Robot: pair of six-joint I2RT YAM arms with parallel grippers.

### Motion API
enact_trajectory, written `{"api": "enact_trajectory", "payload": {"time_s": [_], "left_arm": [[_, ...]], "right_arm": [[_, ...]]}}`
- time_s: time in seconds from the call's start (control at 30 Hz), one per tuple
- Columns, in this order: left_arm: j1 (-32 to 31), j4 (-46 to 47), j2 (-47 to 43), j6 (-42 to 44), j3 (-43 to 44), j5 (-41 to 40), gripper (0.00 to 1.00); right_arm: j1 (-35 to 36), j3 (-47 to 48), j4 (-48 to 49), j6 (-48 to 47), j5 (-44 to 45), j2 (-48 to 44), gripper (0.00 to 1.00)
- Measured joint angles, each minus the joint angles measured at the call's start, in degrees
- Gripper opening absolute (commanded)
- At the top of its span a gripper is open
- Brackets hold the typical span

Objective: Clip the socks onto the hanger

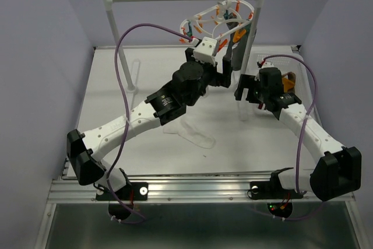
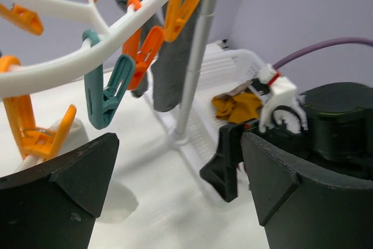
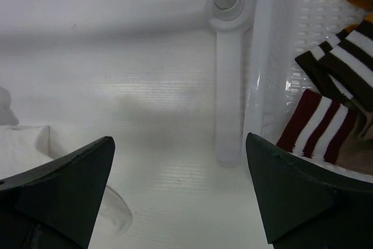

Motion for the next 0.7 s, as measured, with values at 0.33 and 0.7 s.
{"api": "enact_trajectory", "payload": {"time_s": [0.33,0.7], "left_arm": [[-0.81,-2.86,4.2,4.02,2.69,-14.75,0.98],[-1.14,-2.08,6.91,6.56,7.21,-21.68,0.88]], "right_arm": [[0.0,-0.02,0.42,0.57,0.44,-1.29,1.0],[0.0,-0.85,0.9,0.85,0.42,-1.29,1.0]]}}
